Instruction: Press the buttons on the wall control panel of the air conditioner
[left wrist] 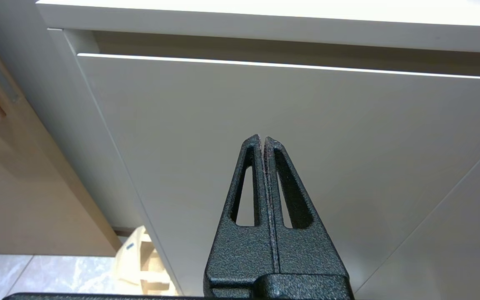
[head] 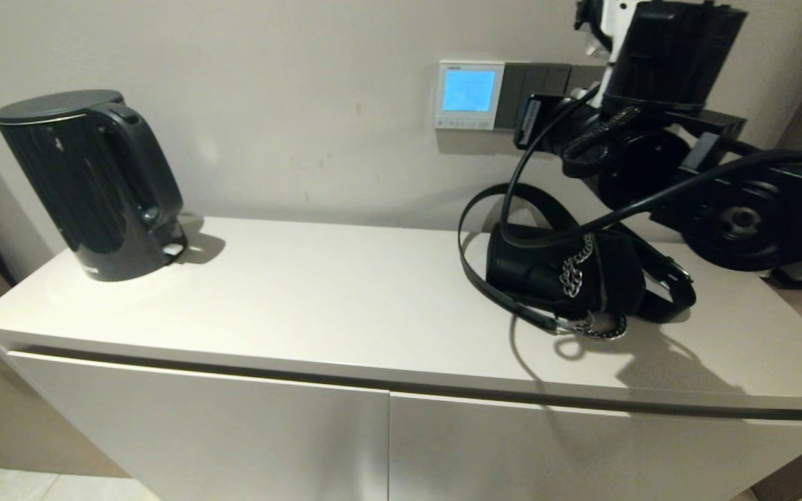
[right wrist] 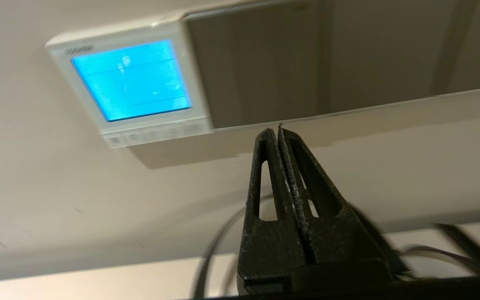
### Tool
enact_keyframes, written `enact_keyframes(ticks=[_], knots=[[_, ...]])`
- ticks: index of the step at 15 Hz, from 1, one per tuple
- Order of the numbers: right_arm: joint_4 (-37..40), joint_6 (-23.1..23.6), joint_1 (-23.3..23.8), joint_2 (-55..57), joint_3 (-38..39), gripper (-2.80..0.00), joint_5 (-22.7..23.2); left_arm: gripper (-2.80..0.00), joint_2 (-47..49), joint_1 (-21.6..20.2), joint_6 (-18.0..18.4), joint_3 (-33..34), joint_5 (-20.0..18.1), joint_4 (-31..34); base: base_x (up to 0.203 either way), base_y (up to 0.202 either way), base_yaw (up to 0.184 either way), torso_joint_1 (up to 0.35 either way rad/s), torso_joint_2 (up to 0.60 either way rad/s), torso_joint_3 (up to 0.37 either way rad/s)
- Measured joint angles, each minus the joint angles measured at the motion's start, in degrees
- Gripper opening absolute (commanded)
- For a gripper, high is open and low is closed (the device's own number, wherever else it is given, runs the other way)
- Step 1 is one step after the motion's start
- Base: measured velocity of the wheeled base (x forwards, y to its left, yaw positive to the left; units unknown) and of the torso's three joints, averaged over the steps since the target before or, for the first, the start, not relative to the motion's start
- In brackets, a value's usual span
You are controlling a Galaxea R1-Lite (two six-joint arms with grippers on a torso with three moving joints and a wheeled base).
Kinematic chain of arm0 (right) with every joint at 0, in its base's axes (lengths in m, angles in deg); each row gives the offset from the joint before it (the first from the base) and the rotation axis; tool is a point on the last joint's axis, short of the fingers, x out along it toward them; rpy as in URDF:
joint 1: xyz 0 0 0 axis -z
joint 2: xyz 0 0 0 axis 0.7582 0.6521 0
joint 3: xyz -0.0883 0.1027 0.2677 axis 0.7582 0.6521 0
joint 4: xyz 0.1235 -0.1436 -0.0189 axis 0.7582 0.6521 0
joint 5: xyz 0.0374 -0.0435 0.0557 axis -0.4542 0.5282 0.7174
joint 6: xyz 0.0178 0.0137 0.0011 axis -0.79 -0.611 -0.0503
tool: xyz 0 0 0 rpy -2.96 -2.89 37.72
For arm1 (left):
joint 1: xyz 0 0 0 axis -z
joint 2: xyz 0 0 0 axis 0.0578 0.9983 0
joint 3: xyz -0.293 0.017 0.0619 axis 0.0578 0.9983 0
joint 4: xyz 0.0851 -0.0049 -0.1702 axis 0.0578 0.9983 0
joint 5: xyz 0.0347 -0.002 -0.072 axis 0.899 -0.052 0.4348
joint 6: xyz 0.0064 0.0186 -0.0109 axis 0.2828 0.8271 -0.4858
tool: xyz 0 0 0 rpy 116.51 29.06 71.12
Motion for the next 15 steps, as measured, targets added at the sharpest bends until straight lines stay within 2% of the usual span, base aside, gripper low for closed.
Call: enact_keyframes(ticks=[3,7,9,11,15], knots=[[0.48,0.35,0.3,-8.64,7.32,-2.8,-0.85,-2.8,0.0,0.0,-0.02,-0.05,0.01,0.01,0.0,0.0,0.0,0.0,0.0,0.0],[1.62,3.18,0.49,-21.09,15.69,-2.8,-2.06,-2.8,0.0,0.0,0.0,-0.05,0.01,0.01,0.0,0.0,0.0,0.0,0.0,0.0],[4.1,3.84,2.24,-27.62,19.63,-2.8,-1.84,-2.8,0.0,0.0,-0.02,-0.05,0.01,0.0,0.0,0.0,0.0,0.0,0.0,0.0],[7.82,4.04,6.36,-34.18,23.39,-2.8,0.67,-2.8,0.0,0.0,0.0,-0.06,-0.02,0.01,0.0,0.0,0.0,0.0,0.0,0.0],[17.44,2.33,18.94,-47.36,33.24,-2.8,12.63,-2.8,0.0,0.0,0.0,-0.09,-0.02,-0.02,0.0,0.0,0.0,0.0,0.0,0.0]])
